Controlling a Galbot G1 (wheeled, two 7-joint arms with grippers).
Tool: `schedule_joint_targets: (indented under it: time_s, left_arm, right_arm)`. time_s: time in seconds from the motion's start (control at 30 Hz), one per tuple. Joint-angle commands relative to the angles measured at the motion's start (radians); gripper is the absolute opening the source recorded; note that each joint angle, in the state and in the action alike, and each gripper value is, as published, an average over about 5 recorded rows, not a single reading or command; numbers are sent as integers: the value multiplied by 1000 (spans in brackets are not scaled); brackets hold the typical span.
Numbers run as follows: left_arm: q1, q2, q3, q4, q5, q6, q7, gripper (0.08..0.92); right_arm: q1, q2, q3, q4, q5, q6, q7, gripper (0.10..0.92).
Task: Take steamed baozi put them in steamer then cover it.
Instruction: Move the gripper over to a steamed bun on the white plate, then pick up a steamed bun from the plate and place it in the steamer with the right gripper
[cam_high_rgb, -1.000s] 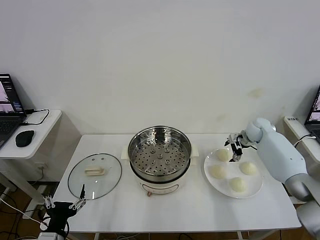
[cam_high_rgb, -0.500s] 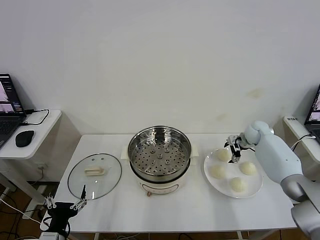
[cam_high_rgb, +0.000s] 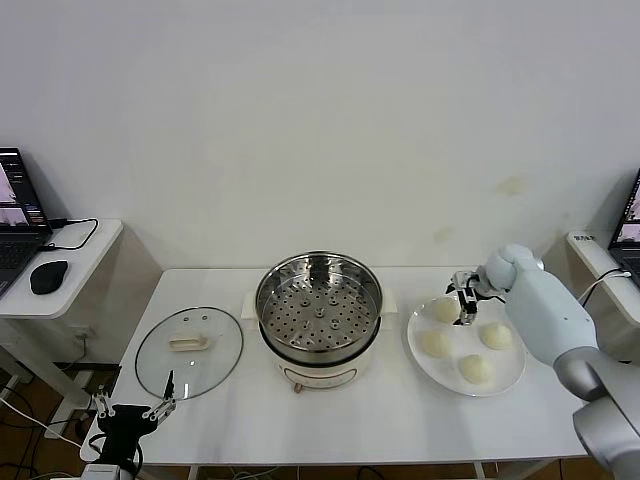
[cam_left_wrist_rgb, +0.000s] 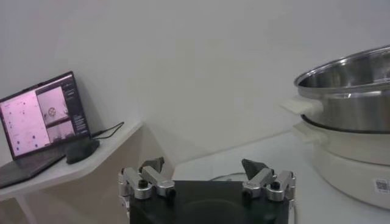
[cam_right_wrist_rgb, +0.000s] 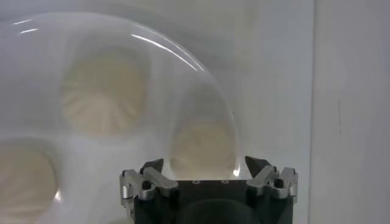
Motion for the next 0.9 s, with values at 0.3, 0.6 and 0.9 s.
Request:
schedule_joint_targets:
  time_s: [0.3, 0.6, 0.9]
  left_arm:
    - [-3, 0, 5, 11, 4, 0, 1, 823]
    - [-13, 2, 9, 13, 5, 1, 1, 823]
    - [-21, 1, 18, 15, 18, 0, -4, 823]
  right_arm:
    - [-1, -5, 14, -2, 5, -1, 2, 537]
    - [75, -95, -48, 139, 141, -8, -78, 535]
    - [348, -132, -294, 248, 471, 8, -225, 535]
